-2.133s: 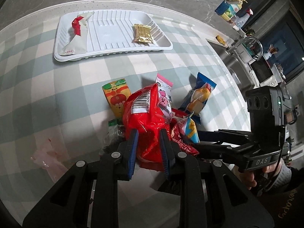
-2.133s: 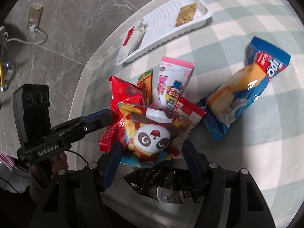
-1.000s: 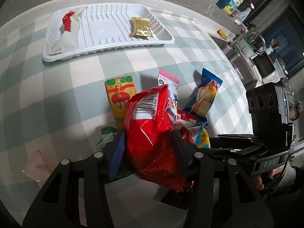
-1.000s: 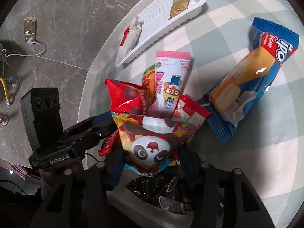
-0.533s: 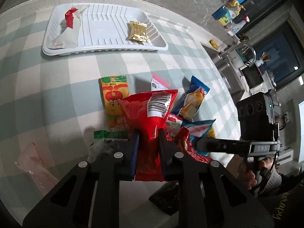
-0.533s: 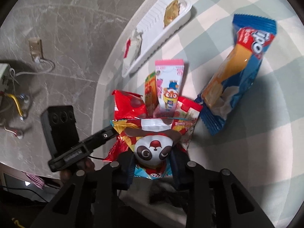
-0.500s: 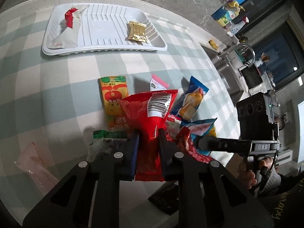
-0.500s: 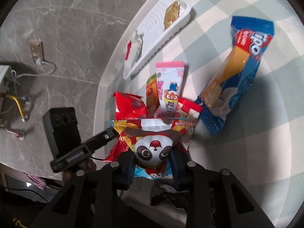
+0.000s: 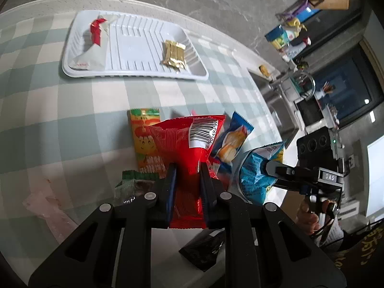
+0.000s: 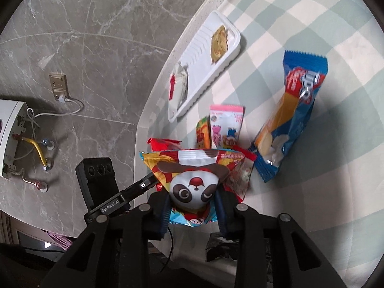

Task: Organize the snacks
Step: 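Carry the red and panda bags into the white tray and release them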

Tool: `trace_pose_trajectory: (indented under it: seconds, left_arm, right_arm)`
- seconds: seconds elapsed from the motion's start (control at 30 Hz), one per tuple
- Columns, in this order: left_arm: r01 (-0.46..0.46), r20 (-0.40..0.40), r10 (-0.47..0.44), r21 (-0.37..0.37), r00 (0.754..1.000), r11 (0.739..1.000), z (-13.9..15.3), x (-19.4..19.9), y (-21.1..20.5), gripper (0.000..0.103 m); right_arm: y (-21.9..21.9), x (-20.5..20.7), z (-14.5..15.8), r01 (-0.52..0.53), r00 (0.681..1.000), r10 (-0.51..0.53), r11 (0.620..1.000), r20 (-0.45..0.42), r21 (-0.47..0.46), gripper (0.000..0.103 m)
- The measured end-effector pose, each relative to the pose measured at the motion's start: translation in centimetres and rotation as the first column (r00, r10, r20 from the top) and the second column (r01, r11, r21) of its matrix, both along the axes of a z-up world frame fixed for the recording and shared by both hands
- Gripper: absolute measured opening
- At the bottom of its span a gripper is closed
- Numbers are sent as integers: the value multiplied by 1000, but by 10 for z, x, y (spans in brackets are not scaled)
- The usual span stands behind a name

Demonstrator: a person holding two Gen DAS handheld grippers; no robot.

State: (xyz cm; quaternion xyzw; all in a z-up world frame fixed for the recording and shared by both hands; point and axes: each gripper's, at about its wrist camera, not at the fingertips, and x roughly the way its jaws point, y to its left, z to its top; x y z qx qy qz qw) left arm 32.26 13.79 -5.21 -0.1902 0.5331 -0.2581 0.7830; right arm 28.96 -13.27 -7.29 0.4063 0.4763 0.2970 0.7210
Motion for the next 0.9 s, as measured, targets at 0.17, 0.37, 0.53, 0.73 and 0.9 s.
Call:
trace_pose_trajectory:
  seconds: [0.17,0.37,0.53,0.73,0.9]
  left_arm:
    - [-26,17,26,-28,1000,999,13,4,13,16]
    - [-63,42,65,-49,997,997,27,14,26,16]
    - [-92,59,95,-51,994,994,37,25,39,16]
    - [-126,67,129,-49,989,991,42,46,49,16]
    - [-143,76,146,-46,986,989,43,69,50,16]
  right_arm:
    - [-4,4,10,8,1000,-8,1000,22,4,34]
    - [-5,14,18,10,999,-11,1000,36,18,34]
    - [-6,26,23,12,999,-13,1000,42,26,34]
    - [-4,47,30,12,998,-13,1000,55,20,34]
    - [-2,67,36,14,998,-14,1000,63,11,34]
